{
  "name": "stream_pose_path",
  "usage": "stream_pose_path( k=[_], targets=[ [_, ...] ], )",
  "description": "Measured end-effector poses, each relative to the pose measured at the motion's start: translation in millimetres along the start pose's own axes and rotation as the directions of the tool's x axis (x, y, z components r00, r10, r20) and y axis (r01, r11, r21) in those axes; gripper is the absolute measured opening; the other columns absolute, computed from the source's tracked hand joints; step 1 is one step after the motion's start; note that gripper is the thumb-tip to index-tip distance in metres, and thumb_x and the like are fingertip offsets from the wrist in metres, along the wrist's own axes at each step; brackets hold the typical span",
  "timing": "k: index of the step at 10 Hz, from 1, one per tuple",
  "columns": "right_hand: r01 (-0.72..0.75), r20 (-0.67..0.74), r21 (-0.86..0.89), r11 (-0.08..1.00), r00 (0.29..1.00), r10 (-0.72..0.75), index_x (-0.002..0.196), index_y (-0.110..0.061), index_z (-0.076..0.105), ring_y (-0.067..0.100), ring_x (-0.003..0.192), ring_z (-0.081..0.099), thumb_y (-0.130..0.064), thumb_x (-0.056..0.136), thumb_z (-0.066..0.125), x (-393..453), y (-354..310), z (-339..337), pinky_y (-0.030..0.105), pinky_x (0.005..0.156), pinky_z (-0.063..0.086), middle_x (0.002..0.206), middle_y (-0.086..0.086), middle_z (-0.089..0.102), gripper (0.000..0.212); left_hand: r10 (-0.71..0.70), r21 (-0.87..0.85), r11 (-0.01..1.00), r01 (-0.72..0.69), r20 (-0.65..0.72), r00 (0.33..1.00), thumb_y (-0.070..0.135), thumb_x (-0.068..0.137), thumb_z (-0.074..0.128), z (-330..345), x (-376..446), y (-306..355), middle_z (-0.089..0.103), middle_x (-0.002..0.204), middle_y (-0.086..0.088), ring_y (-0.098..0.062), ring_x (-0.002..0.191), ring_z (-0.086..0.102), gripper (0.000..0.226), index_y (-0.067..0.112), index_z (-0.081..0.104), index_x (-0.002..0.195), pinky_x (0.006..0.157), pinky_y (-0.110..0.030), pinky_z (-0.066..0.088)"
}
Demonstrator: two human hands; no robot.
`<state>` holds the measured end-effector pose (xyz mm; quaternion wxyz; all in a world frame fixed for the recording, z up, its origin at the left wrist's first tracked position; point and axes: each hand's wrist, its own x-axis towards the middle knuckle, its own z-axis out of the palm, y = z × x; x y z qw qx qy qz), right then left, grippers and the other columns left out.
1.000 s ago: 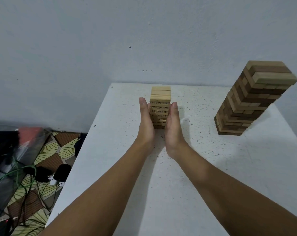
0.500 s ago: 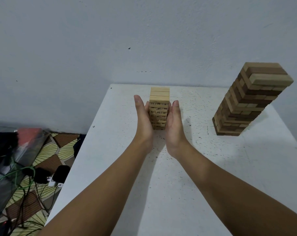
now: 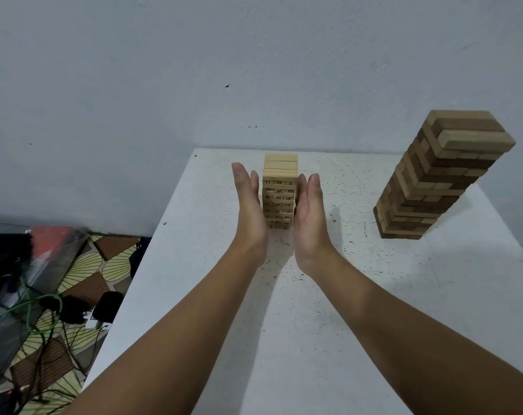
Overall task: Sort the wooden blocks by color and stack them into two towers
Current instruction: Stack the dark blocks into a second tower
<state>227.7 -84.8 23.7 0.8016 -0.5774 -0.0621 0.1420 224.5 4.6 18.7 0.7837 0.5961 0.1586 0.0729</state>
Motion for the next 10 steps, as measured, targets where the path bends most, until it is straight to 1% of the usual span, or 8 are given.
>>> stream_pose_path(
  k=[2,3,4,5,6,7,8,10],
  targets=[
    [0.035,-0.023,-0.057,0.998,0.999,-0.036,0.118,-0.037,0.061,-0.015,0.108,0.062,-0.047,0.111,0.011,-1,-1,8,0.001,0.081,0.044,0.106,-0.03,0.073,0.051,0.061,0.02,0.998,-0.062,0.042,0.997,0.089,0.09,0.008,7,-6,2,0.062,0.145,0.007,-0.01,0.142,0.049,0.099,0.025,0.059,0.145,0.126,-0.045,0.026],
    [0.031,-0.013,-0.072,0.997,0.999,-0.032,0.116,-0.041,0.059,-0.02,0.104,0.06,-0.046,0.112,0.011,-1,-2,9,-0.002,0.079,0.042,0.102,-0.036,0.071,0.049,0.069,0.018,0.997,-0.07,0.04,0.997,0.085,0.093,0.006,8,-8,2,0.066,0.139,0.009,-0.007,0.138,0.052,0.095,0.025,0.062,0.142,0.126,-0.043,0.027],
    [0.025,-0.005,-0.061,0.998,1.0,-0.025,0.114,-0.04,0.058,-0.021,0.098,0.061,-0.044,0.112,0.01,-1,-2,6,-0.001,0.077,0.043,0.096,-0.036,0.071,0.048,0.057,0.026,0.998,-0.058,0.041,0.998,0.092,0.087,0.011,7,-7,3,0.063,0.144,0.008,-0.01,0.142,0.049,0.102,0.025,0.058,0.146,0.126,-0.045,0.025],
    [0.037,0.016,-0.018,0.999,0.999,-0.037,0.104,-0.037,0.057,-0.021,0.087,0.064,-0.041,0.112,0.008,-2,-8,5,0.002,0.073,0.046,0.084,-0.034,0.072,0.05,0.003,-0.003,1.0,-0.003,0.007,1.0,0.106,0.067,0.019,3,-6,9,0.043,0.162,0.011,-0.009,0.151,0.035,0.121,0.032,0.033,0.162,0.126,-0.039,0.019],
    [0.035,0.024,0.032,0.999,0.999,-0.036,0.1,-0.035,0.055,-0.022,0.082,0.064,-0.04,0.112,0.007,-1,-11,6,0.001,0.071,0.046,0.078,-0.035,0.07,0.05,-0.001,-0.014,1.0,0.001,0.011,1.0,0.102,0.073,0.015,2,-5,13,0.036,0.165,0.014,-0.007,0.154,0.027,0.114,0.034,0.024,0.165,0.119,-0.033,0.018],
    [0.058,-0.006,-0.005,0.998,0.998,-0.058,0.114,-0.035,0.062,-0.011,0.103,0.066,-0.044,0.112,0.011,3,-6,8,0.006,0.083,0.048,0.101,-0.026,0.075,0.052,0.021,-0.029,0.999,-0.02,0.035,0.999,0.099,0.074,0.016,5,-5,14,0.05,0.156,0.011,-0.007,0.147,0.04,0.113,0.03,0.032,0.163,0.126,-0.039,0.021],
    [0.058,-0.001,-0.029,0.998,0.998,-0.058,0.114,-0.035,0.064,-0.01,0.104,0.066,-0.043,0.113,0.013,2,-7,10,0.006,0.082,0.047,0.103,-0.024,0.075,0.052,0.048,-0.005,0.999,-0.048,0.048,0.998,0.098,0.077,0.014,6,-2,11,0.065,0.141,0.006,-0.012,0.139,0.053,0.112,0.024,0.044,0.156,0.125,-0.045,0.029],
    [0.071,0.013,-0.001,0.997,0.997,-0.071,0.109,-0.036,0.062,-0.015,0.096,0.066,-0.041,0.113,0.01,-2,-14,11,0.004,0.078,0.047,0.094,-0.029,0.074,0.053,0.027,0.005,1.0,-0.027,0.055,0.998,0.101,0.073,0.017,4,-4,13,0.061,0.146,0.006,-0.011,0.141,0.051,0.116,0.026,0.042,0.158,0.125,-0.045,0.028]
  ],
)
